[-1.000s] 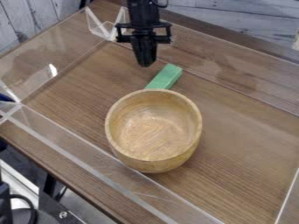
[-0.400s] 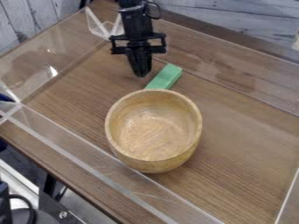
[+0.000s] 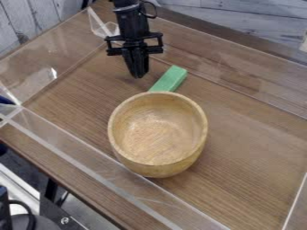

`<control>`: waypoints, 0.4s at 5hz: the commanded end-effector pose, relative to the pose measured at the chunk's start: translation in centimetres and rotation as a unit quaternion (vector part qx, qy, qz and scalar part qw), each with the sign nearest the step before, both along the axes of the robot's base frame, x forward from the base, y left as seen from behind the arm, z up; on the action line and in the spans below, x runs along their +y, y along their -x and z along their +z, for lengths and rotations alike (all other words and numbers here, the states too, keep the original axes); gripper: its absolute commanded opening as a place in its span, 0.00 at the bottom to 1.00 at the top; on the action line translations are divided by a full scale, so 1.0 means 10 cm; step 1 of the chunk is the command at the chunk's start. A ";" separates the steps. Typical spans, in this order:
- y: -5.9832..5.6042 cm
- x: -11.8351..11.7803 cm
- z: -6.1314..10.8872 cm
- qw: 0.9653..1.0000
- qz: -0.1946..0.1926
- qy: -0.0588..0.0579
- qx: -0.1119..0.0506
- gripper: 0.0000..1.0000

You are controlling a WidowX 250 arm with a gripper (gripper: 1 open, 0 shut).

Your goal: Remove the green block from inside the brown bowl and put it on the table

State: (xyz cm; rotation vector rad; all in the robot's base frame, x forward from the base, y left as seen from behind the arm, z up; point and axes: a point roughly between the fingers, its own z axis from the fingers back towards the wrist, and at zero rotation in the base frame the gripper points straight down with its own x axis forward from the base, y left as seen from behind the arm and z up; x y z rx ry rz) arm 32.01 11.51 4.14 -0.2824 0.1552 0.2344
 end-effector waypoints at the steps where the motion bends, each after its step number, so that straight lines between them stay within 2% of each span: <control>1: -0.14 -0.03 0.23 0.999 -0.021 -0.024 -0.044 0.00; 2: -0.16 -0.03 0.19 0.998 -0.028 -0.034 -0.051 0.00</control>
